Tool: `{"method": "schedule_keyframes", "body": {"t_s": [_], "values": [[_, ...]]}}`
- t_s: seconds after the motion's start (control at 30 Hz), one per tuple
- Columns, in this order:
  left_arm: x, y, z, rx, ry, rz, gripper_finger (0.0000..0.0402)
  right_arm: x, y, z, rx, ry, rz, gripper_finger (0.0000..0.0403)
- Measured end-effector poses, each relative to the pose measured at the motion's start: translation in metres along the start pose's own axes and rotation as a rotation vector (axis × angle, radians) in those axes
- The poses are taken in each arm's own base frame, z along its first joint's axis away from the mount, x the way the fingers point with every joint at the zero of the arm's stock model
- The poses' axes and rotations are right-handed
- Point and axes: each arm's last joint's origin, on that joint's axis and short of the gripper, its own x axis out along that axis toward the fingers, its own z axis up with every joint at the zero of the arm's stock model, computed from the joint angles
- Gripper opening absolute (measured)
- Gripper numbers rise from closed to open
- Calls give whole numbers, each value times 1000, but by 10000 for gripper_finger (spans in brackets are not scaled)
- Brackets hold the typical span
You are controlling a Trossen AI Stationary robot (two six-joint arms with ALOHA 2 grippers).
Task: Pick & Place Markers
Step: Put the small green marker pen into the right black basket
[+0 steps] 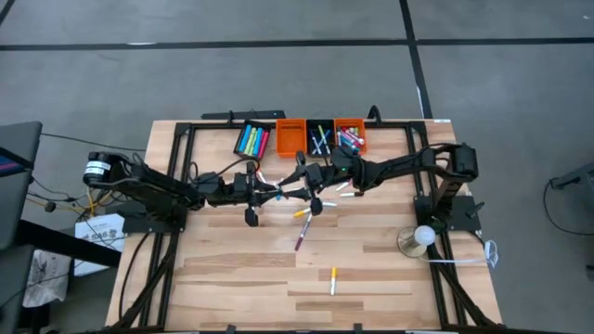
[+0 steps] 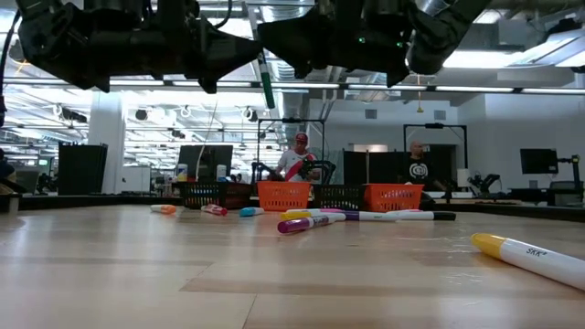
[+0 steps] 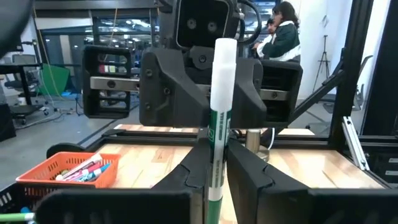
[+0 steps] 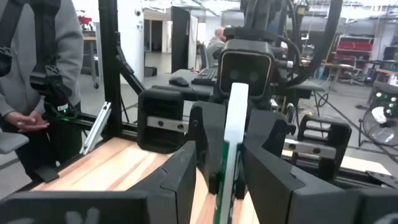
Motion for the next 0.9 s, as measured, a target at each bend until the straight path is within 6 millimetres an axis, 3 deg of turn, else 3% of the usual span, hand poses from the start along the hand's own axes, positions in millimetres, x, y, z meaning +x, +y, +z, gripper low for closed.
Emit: {"method": "schedule_keyframes", "body": {"t_s": [0.9], "values": [[0, 1, -1, 0, 6, 3, 40, -2, -6, 2, -49, 22, -108, 118]]}}
